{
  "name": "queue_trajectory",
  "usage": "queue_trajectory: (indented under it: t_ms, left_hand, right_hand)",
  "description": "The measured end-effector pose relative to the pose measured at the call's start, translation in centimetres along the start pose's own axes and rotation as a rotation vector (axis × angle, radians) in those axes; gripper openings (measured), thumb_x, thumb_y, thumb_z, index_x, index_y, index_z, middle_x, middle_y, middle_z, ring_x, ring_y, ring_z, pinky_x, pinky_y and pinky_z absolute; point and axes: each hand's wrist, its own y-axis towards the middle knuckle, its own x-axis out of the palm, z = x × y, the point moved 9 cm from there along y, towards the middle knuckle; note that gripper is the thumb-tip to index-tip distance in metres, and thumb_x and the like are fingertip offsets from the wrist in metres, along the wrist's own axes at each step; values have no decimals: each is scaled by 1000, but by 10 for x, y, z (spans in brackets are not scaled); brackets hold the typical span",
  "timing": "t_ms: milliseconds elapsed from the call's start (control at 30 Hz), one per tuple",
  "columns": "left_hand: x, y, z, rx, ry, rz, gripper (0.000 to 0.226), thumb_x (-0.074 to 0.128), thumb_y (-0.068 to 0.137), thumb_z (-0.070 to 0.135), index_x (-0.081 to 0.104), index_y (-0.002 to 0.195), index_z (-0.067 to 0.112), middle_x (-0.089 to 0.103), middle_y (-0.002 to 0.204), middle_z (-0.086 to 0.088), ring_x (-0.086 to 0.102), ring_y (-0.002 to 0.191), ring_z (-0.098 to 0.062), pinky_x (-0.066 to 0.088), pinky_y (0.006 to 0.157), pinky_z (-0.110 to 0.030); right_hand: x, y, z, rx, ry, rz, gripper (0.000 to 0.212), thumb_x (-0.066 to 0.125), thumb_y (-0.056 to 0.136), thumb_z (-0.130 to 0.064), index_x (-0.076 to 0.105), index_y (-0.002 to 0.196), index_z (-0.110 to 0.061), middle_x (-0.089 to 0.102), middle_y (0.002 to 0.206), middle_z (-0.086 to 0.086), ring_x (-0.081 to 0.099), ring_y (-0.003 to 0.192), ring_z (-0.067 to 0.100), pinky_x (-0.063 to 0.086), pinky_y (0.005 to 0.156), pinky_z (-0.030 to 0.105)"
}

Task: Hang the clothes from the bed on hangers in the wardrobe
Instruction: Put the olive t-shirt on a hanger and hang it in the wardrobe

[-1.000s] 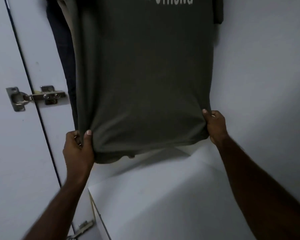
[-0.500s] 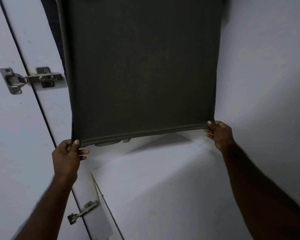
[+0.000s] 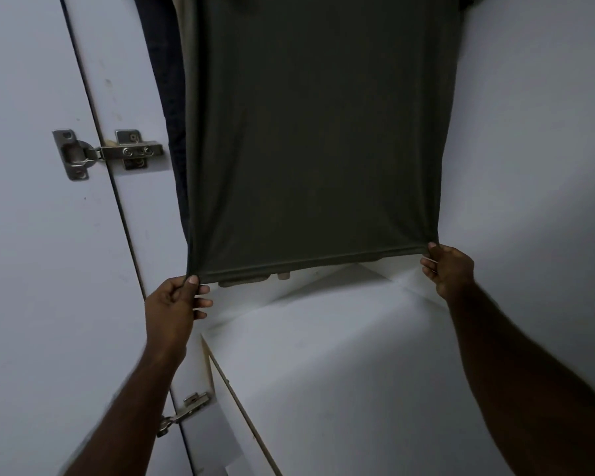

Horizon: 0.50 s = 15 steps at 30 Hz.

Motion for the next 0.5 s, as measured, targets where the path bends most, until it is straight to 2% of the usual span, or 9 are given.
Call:
queue_trajectory:
  t_ms: [100,167,267,333,400,467,500]
  left_hand:
    - [6,-4,-18,-64,16,-53,18,50,100,19,64,101,7,69,88,-12,65,69,-23,53,59,-29]
    - [18,-9,-31,-104,32,-114,17,51,100,17,65,99,8,69,88,-13,65,70,-24,53,60,-30]
    - [45,-19,-46,-134,86,-248,15,51,99,14,65,98,9,70,88,-13,66,73,-26,52,61,-29]
    - [68,-25,-52,-124,142,-367,14,53,99,14,66,97,10,70,87,-10,67,78,-28,52,63,-29]
    - [90,-32,-54,-49,243,-487,15,53,98,15,66,96,8,70,89,-7,66,82,-25,54,70,-30]
    - [110,-40,-50,123,373,-583,14,55,98,17,66,98,8,69,93,-6,64,85,-20,50,78,-29]
    - [119,-46,-49,209,406,-639,15,57,97,20,66,101,8,69,98,-5,63,88,-17,47,81,-28]
  right_hand:
    - [-5,-6,15,64,4,20,36,61,97,-20,58,126,2,63,109,12,63,77,15,53,66,27]
    - [-13,-11,29,101,-9,47,30,61,97,-19,61,119,0,66,99,11,64,74,15,54,66,27]
    - [-26,-26,44,114,-82,76,14,60,97,-16,62,96,-2,62,78,8,59,53,11,50,51,20]
    - [-38,-38,47,64,-244,101,16,60,95,-12,61,82,-3,62,74,12,55,47,13,45,43,21]
    - [-46,-51,41,-73,-453,124,18,63,93,-14,62,79,-3,66,70,13,59,49,17,46,49,26]
    - [-53,-69,34,-238,-862,168,26,64,93,-27,66,83,-3,72,80,12,70,74,27,52,70,36]
    - [-57,-84,31,-325,-1086,213,30,61,94,-34,67,88,-6,72,92,12,68,90,31,49,81,37]
